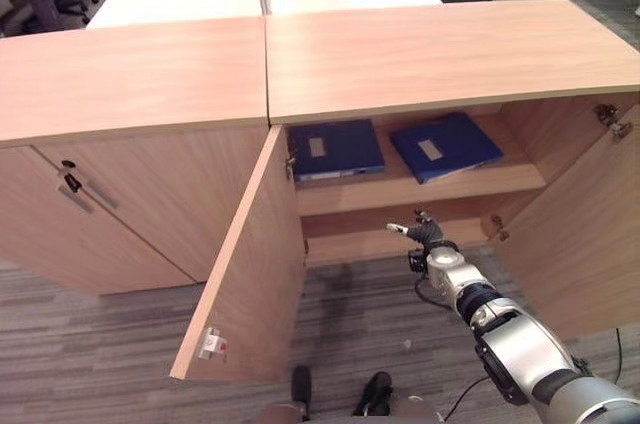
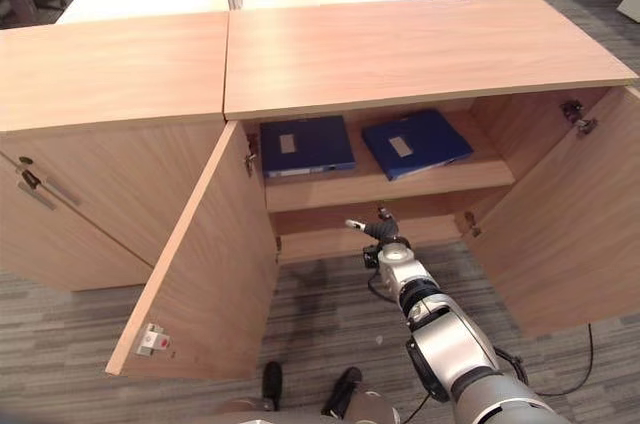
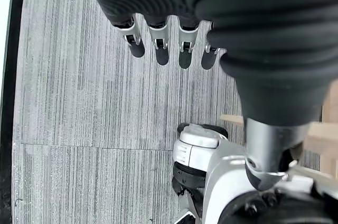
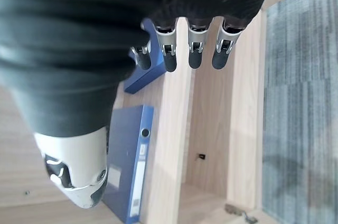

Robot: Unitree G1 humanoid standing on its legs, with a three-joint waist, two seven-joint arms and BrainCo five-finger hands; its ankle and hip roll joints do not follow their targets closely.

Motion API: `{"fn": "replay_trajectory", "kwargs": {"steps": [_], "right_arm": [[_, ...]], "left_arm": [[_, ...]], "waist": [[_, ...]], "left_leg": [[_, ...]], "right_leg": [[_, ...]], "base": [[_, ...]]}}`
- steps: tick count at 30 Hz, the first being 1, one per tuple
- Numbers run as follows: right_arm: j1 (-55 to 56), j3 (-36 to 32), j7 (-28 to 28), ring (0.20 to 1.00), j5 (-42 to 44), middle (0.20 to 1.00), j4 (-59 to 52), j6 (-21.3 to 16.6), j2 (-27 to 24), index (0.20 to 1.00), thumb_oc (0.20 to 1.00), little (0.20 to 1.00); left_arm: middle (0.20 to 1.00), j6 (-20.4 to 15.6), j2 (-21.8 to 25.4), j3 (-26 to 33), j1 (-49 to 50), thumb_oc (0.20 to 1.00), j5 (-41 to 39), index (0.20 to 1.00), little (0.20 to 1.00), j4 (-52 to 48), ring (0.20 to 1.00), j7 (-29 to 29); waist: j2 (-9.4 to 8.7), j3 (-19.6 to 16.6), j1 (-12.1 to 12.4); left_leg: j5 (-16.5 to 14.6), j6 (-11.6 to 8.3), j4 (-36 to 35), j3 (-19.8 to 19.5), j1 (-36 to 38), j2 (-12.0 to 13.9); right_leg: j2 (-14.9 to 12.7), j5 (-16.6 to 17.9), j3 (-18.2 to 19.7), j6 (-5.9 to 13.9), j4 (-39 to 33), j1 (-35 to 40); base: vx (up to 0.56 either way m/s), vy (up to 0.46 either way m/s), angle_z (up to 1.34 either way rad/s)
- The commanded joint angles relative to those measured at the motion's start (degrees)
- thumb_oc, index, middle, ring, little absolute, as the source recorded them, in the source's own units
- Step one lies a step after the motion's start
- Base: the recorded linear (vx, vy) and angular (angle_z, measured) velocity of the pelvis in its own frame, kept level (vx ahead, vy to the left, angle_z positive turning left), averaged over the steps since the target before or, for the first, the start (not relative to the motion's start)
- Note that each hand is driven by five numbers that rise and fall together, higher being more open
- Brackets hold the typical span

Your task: Put the empty folder in the office cabinet

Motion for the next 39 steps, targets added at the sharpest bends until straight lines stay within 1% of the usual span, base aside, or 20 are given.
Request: {"fn": "replay_trajectory", "kwargs": {"steps": [1, 7, 15, 19, 21, 22, 23, 24, 25, 26, 28, 29, 30, 31, 32, 33, 35, 39], "right_arm": [[-2.35, -0.94, 0.5, 1.0, -1.93, 1.0, -0.4, -2.42, 1.02, 1.0, 1.0, 1.0], [-1.1, -1.26, 0.89, 1.0, -2.05, 1.0, 0.05, -2.47, 1.83, 1.0, 1.0, 1.0], [0.25, -1.05, 1.12, 1.0, -2.6, 1.0, 1.02, -2.31, 2.69, 1.0, 1.0, 1.0], [0.67, -0.81, 1.31, 1.0, -3.25, 1.0, 1.78, -2.01, 2.67, 1.0, 1.0, 1.0], [1.43, -0.66, 1.46, 1.0, -4.03, 1.0, 2.66, -1.79, 2.43, 1.0, 1.0, 1.0], [1.44, -0.65, 1.46, 1.0, -4.03, 1.0, 2.66, -1.8, 2.44, 1.0, 1.0, 1.0], [1.86, -0.53, 1.54, 1.0, -4.39, 1.0, 2.84, -1.69, 2.39, 1.0, 1.0, 1.0], [3.01, -0.7, 1.72, 1.0, -4.76, 1.0, 3.5, -1.53, 2.19, 1.0, 1.0, 1.0], [3.04, -0.7, 1.72, 1.0, -4.77, 1.0, 3.49, -1.53, 2.19, 1.0, 1.0, 1.0], [3.75, -0.93, 1.8, 1.0, -5.13, 1.0, 3.71, -1.34, 1.83, 1.0, 1.0, 1.0], [5.63, -1.86, 2.18, 1.0, -5.91, 1.0, 3.8, -1.16, 1.25, 1.0, 1.0, 1.0], [5.65, -1.86, 2.17, 1.0, -5.92, 1.0, 3.77, -1.14, 1.24, 1.0, 1.0, 1.0], [6.03, -2.05, 2.4, 1.0, -6.08, 1.0, 3.7, -1.04, 1.19, 1.0, 1.0, 1.0], [6.42, -2.57, 2.73, 1.0, -5.96, 1.0, 3.58, -1.16, 1.28, 1.0, 1.0, 1.0], [6.48, -2.72, 2.81, 1.0, -5.74, 1.0, 3.55, -1.25, 1.38, 1.0, 1.0, 1.0], [6.48, -2.74, 2.86, 1.0, -5.72, 1.0, 3.7, -1.13, 1.54, 1.0, 1.0, 1.0], [6.61, -3.33, 2.88, 1.0, -5.71, 1.0, 4.1, -0.86, 1.84, 1.0, 1.0, 1.0], [7.17, -4.25, 2.76, 1.0, -5.58, 1.0, 3.77, -0.65, 2.45, 1.0, 1.0, 1.0]], "left_arm": [[1.0, -0.57, -0.75, 2.06, -1.0, 1.0, 2.94, 1.0, 1.0, 4.12, 1.0, 0.65], [1.0, -0.91, -1.3, 2.33, -2.32, 1.0, 4.3, 1.0, 1.0, 6.54, 1.0, 1.45], [1.0, -1.22, -1.73, 2.72, -3.66, 1.0, 3.75, 1.0, 1.0, 6.55, 1.0, 2.3], [1.0, -1.25, -1.87, 2.81, -4.29, 1.0, 3.68, 1.0, 1.0, 6.92, 1.0, 2.8], [1.0, -1.16, -2.22, 3.37, -4.63, 1.0, 3.37, 1.0, 1.0, 7.26, 1.0, 3.26], [1.0, -1.17, -2.23, 3.36, -4.62, 1.0, 3.37, 1.0, 1.0, 7.26, 1.0, 3.26], [1.0, -1.1, -2.46, 3.5, -4.74, 1.0, 3.39, 1.0, 1.0, 7.53, 1.0, 3.26], [1.0, -0.94, -3.03, 3.72, -5.01, 1.0, 3.69, 1.0, 1.0, 7.94, 1.0, 3.25], [1.0, -0.96, -3.04, 3.71, -4.99, 1.0, 3.7, 1.0, 1.0, 7.95, 1.0, 3.25], [1.0, -0.82, -3.35, 3.86, -4.93, 1.0, 4.09, 1.0, 1.0, 8.19, 1.0, 3.06], [1.0, -0.78, -3.82, 4.57, -5.01, 1.0, 4.81, 1.0, 1.0, 9.29, 1.0, 2.94], [1.0, -0.78, -3.84, 4.58, -5.01, 1.0, 4.82, 1.0, 1.0, 9.3, 1.0, 2.94], [1.0, -0.74, -3.92, 4.86, -5.1, 1.0, 4.84, 1.0, 1.0, 9.55, 1.0, 2.86], [1.0, -1.13, -3.89, 5.14, -5.58, 1.0, 4.53, 1.0, 1.0, 9.42, 1.0, 3.04], [1.0, -1.13, -3.98, 5.19, -5.95, 1.0, 4.3, 1.0, 1.0, 9.5, 1.0, 3.11], [1.0, -0.95, -3.98, 5.26, -6.16, 1.0, 4.39, 1.0, 1.0, 9.62, 1.0, 3.03], [1.0, -0.78, -3.92, 5.14, -6.51, 1.0, 4.65, 1.0, 1.0, 9.96, 1.0, 2.78], [1.0, -0.55, -3.25, 4.92, -7.11, 1.0, 5.76, 1.0, 1.0, 10.19, 1.0, 2.75]], "waist": [[0.26, 2.2, 0.43], [1.13, 2.29, -0.07], [1.41, 2.3, -0.35], [1.17, 2.04, -0.47], [0.71, 1.38, -0.55], [0.74, 1.44, -0.54], [0.46, 1.22, -0.66], [-0.01, 0.76, -0.79], [0.01, 0.79, -0.76], [0.1, 0.56, -0.88], [0.79, 1.0, -1.51], [0.77, 0.99, -1.5], [1.02, 1.28, -1.64], [1.64, 2.28, -1.68], [1.85, 2.63, -1.62], [2.13, 2.66, -1.71], [2.32, 2.47, -1.84], [1.75, 2.34, -1.3]], "left_leg": [[-2.66, -0.75, -5.34, -0.27, 5.31, -0.06], [-2.67, -0.68, -5.34, -0.67, 5.97, -0.19], [-2.8, -0.68, -5.34, -1.1, 6.86, -0.11], [-3.08, -0.87, -5.34, -1.41, 7.35, 0.39], [-4.11, -0.87, -5.18, -1.44, 8.66, 0.97], [-4.14, -0.89, -5.18, -1.44, 8.75, 1.03], [-4.69, -0.83, -4.69, -1.2, 9.25, 1.12], [-6.21, -0.75, -2.95, -0.17, 9.92, 0.98], [-6.31, -0.76, -2.82, -0.15, 9.93, 1.02], [-7.04, -0.28, -1.85, 0.4, 10.3, 0.55], [-6.85, 0.66, -1.5, 1.77, 11.59, -1.15], [-6.82, 0.74, -1.55, 1.79, 11.61, -1.23], [-6.53, 1.18, -2.06, 1.73, 12.17, -1.79], [-5.62, 1.78, -3.2, 0.6, 12.87, -2.93], [-5.57, 2.24, -4.1, -0.28, 13.3, -3.55], [-5.66, 2.38, -4.67, -0.42, 13.56, -3.61], [-5.17, 2.74, -5.28, -0.7, 13.57, -4.14], [-5.03, 3.24, -5.34, -0.58, 13.38, -5.15]], "right_leg": [[-1.62, 14.06, 0.83, 5.78, -0.22, -3.26], [-2.79, 14.85, 0.85, 6.01, 1.58, -4.44], [-4.06, 15.14, 1.19, 6.23, 3.81, -5.55], [-3.92, 14.77, 1.47, 5.96, 4.19, -5.46], [-3.15, 14.02, 1.6, 5.48, 3.47, -4.03], [-3.08, 14.01, 1.57, 5.47, 3.4, -3.89], [-2.73, 13.81, 1.36, 5.31, 2.66, -2.91], [-2.24, 13.65, 1.07, 5.07, 1.09, -1.32], [-2.18, 13.66, 1.06, 5.06, 1.01, -1.23], [-2.17, 13.95, 1.42, 5.2, 0.69, -1.13], [-3.49, 17.23, 2.37, 7.04, 1.87, -2.87], [-3.6, 17.3, 2.48, 7.16, 1.98, -2.94], [-4.38, 18.73, 3.03, 7.96, 2.69, -3.91], [-5.49, 20.6, 3.99, 8.98, 4.91, -5.97], [-6.09, 20.68, 4.49, 9.19, 6.55, -7.22], [-6.58, 20.15, 4.39, 9.08, 7.89, -8.02], [-7.62, 20.14, 4.14, 9.15, 9.18, -8.51], [-8.85, 20.18, 4.22, 9.25, 9.67, -6.89]], "base": [[0.0, 0.0, 0.0], [0.0, 0.0, 0.0], [0.0, -0.006, 0.01], [0.01, -0.027, 0.02], [0.05, -0.047, 0.01], [0.04, -0.035, 0.03], [0.06, -0.032, 0.02], [0.06, -0.032, 0.0], [0.06, 0.006, -0.01], [0.05, 0.083, -0.02], [0.04, 0.133, -0.01], [0.01, 0.108, 0.11], [-0.03, 0.161, 0.25], [-0.04, 0.202, 0.19], [-0.05, 0.206, 0.05], [-0.02, 0.149, -0.11], [0.01, 0.128, -0.03], [0.02, 0.134, 0.0]]}}
